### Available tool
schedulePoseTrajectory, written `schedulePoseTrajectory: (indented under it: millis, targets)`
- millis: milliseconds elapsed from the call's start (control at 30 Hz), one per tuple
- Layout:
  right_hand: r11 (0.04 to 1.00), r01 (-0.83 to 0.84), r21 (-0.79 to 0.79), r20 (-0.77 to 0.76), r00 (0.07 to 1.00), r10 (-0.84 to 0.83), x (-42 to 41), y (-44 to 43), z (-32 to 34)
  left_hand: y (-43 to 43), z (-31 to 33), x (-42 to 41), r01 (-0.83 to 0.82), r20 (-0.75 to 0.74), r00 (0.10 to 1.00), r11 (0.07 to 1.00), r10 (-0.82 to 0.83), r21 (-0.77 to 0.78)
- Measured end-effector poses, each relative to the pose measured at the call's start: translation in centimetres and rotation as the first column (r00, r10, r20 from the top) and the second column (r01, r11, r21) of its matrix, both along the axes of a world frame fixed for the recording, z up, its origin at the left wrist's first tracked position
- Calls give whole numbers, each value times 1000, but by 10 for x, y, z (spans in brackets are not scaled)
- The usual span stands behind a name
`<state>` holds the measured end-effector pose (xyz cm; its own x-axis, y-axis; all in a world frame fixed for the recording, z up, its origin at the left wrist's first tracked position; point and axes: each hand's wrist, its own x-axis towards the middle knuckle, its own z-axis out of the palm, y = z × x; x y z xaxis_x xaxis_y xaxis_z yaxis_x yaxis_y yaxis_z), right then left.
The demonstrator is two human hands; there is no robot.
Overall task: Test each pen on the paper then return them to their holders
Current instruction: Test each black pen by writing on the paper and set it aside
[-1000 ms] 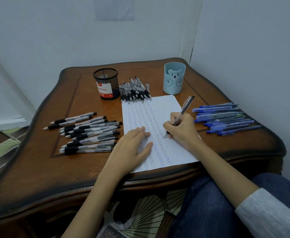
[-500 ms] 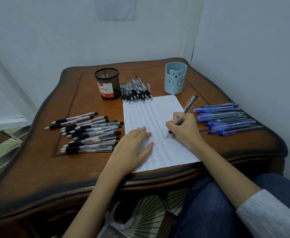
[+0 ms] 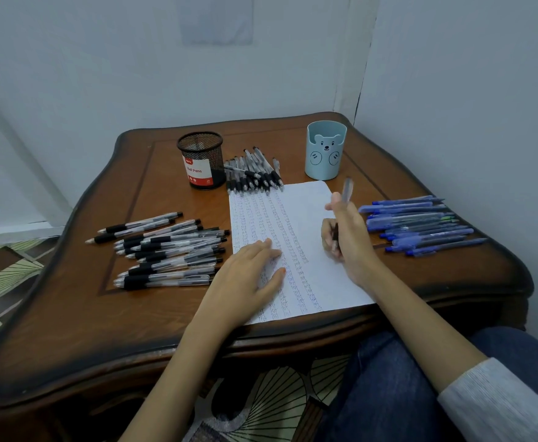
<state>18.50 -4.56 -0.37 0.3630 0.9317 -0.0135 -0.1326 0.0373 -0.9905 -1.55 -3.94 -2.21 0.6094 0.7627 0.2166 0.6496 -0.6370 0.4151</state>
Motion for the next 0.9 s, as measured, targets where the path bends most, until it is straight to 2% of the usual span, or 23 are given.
schedulePoseTrajectory:
  millis: [67, 300, 400, 600, 800, 900]
  targets:
    - [1000, 4, 18, 1, 1000, -4, 3, -1, 0, 0, 0, 0, -2, 0, 1000, 1000, 2, -1]
    - [999, 38, 14, 177, 983, -40, 0, -1, 1, 0, 0, -1, -12, -8, 1000, 1000, 12, 13]
    - [999, 43, 30, 203, 978, -48, 0, -2, 1, -1, 1, 0, -19, -1, 1000, 1000, 20, 16]
    - [1000, -14, 14, 298, 954, 9, -2, -3, -2, -2, 3, 0, -27, -3, 1000, 1000, 27, 11]
    - [999, -34, -27, 306, 951, 41, -2, -2, -3, -1, 6, 1, -40, 12, 999, 998, 40, 40]
    - [995, -71, -70, 232, 969, 85, -1, 1, -2, 0, 9, 0, -36, 21, 999, 999, 35, 40]
